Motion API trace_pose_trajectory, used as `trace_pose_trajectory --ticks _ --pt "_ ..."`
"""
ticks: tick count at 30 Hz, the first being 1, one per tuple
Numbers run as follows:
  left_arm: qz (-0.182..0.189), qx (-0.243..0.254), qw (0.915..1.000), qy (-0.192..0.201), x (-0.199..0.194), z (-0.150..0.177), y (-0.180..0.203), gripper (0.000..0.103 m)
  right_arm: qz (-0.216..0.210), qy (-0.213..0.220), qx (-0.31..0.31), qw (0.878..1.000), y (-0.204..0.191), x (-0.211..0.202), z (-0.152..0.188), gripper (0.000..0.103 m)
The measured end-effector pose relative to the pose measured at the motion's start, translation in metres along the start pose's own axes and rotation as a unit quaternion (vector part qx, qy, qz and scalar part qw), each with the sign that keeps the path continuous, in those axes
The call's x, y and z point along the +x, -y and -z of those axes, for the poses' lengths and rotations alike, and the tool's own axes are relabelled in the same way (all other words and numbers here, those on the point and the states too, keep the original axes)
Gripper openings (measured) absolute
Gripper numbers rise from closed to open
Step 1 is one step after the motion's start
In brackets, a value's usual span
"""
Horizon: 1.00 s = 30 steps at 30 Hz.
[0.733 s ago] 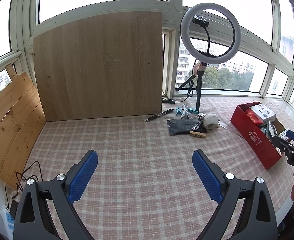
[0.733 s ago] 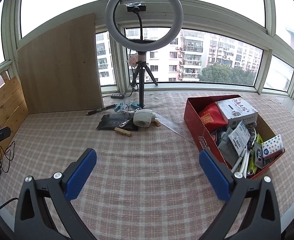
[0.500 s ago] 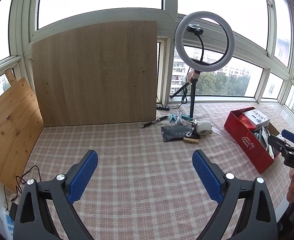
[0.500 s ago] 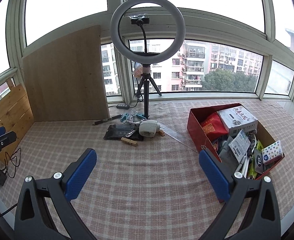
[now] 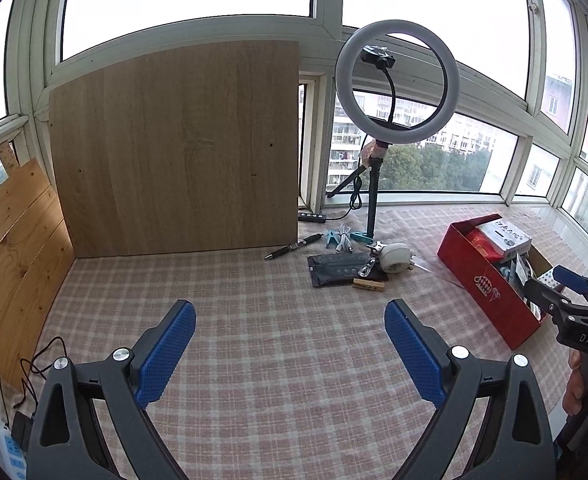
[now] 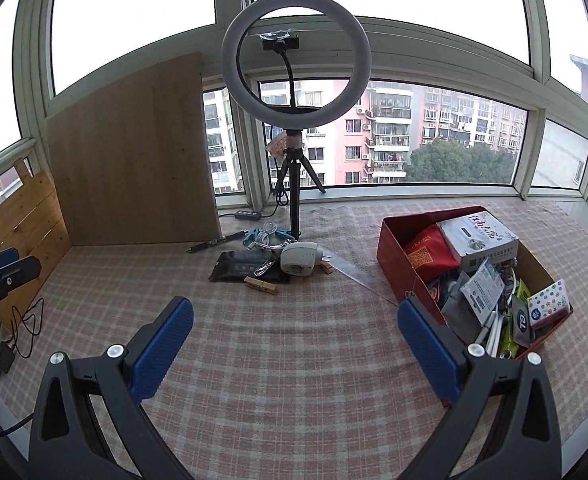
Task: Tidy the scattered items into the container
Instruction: 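Move both tools toward the items beside the ring-light tripod, then grasp the white plug adapter with the right tool while the left tool grasps the silver clip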
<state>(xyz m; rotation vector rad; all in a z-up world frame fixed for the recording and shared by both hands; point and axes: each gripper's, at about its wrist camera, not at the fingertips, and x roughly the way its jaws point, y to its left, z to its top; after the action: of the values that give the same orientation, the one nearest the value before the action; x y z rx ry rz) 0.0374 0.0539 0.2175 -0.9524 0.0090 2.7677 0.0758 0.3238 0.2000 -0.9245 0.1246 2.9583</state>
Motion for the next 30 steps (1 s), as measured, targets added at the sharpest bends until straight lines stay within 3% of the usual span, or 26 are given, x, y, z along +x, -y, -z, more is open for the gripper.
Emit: trace_pose_trajectory --ticks 9,18,23,26,29,30 --pt "0.015 0.02 0.9997 0.001 0.026 -0.015 0.021 0.096 -0.014 -0.004 0.001 1.0 0.005 0.02 -0.008 0.102" --pt "0.036 0.033 0.9983 -0.031 0.093 -0.018 0.048 0.094 -0.023 -0.018 -0.005 1.0 0.01 0.067 -0.012 0.101" --pt "0.051 0.034 0.9963 -0.06 0.14 -0.02 0.06 0.091 -0.034 -0.048 0.014 0.998 0.023 0.108 -0.009 0.087" --pt "0.061 0.028 0.9943 -0.083 0.169 -0.023 0.067 0.076 -0.038 -0.068 0.017 0.997 0.028 0.135 -0.007 0.068" --pt "0.074 0.015 0.9918 -0.104 0.199 -0.027 0.073 0.075 -0.041 -0.086 0.019 0.995 0.031 0.162 -0.006 0.066" --pt "0.078 0.012 0.9906 -0.111 0.208 -0.027 0.075 0.07 -0.045 -0.089 0.021 0.995 0.032 0.17 -0.006 0.066"
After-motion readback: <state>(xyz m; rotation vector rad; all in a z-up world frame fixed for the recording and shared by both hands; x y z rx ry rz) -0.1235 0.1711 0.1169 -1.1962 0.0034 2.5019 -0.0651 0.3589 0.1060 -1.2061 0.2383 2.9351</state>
